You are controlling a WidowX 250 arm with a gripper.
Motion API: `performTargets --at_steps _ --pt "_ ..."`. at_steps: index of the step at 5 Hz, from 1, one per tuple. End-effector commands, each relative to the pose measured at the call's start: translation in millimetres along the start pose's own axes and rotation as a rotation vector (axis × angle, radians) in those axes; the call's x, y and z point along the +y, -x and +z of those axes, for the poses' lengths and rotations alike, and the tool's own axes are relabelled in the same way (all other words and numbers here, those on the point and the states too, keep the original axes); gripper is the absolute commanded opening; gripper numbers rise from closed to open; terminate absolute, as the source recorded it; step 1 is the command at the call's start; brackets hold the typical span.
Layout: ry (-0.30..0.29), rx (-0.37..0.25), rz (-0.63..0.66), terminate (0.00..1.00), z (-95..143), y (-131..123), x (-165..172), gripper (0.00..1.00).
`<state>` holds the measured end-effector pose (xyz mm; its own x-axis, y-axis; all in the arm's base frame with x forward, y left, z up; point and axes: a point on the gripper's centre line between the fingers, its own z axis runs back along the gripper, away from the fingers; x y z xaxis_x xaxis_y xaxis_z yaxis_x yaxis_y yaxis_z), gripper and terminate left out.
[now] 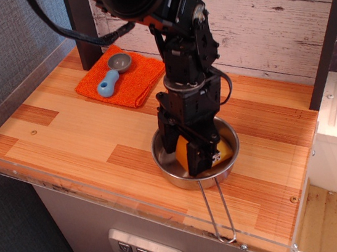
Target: Remove the cheese from the pot and place it in front of the orange rag.
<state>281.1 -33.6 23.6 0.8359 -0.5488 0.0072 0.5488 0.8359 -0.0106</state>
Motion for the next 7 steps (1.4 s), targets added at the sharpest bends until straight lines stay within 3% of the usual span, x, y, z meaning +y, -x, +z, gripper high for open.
performTargets --at_steps 1,2,3,5,6,7 --pt "-0.015 -0.155 0.148 0.0 69 24 31 0.0" --pt "-0.059 -0.076 0.26 0.0 64 59 53 0.0" --pt "-0.08 -0.034 0.355 0.0 54 87 70 0.0" --pt "-0.128 0.005 0.517 0.0 31 114 102 0.0" --pt "-0.111 0.029 0.542 0.0 21 115 111 0.0" --pt "-0.098 0.043 0.558 0.0 22 114 111 1.0"
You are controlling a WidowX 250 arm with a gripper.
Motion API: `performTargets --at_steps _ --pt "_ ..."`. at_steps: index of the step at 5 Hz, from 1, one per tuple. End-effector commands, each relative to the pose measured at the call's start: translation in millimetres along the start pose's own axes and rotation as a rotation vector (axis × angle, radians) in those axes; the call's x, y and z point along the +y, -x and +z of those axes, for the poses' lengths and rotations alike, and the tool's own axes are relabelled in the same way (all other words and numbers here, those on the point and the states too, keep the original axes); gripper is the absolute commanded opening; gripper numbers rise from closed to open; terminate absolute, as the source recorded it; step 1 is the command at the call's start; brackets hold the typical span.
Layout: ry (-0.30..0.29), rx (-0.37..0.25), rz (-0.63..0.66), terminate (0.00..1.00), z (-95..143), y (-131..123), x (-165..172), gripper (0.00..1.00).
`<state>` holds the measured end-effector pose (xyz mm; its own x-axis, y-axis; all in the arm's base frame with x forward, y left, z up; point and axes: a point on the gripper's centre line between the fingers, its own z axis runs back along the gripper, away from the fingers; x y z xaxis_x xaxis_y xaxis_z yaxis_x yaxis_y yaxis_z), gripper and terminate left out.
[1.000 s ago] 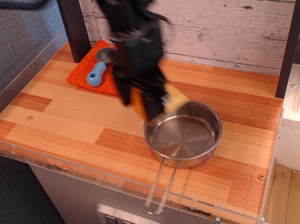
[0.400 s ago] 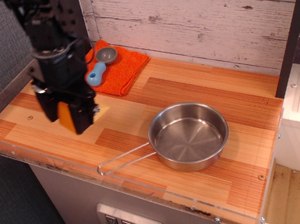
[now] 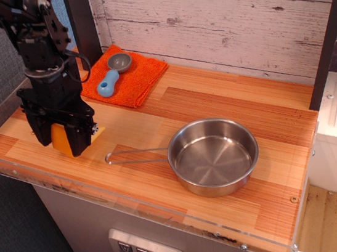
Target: Remove the cheese from the pot and place it in front of the orange rag.
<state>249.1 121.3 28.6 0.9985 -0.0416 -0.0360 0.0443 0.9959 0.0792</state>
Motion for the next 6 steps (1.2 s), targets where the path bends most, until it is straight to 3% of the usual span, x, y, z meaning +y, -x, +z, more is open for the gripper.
performTargets --at_steps 1,2,3,4,5,6 --pt "-0.001 -0.05 0.031 0.0 36 5 0 1.0" --pt "0.01 -0.106 -0.005 0.0 72 7 -7 1.0" --pt "0.016 -0.145 -0.025 0.0 92 3 -19 1.0" --pt "0.031 -0.133 -0.041 0.0 89 1 -22 1.0" --pt "0.068 -0.077 -0.088 0.0 85 0 -20 1.0" --pt "0.068 -0.077 -0.088 1.0 85 0 -20 1.0"
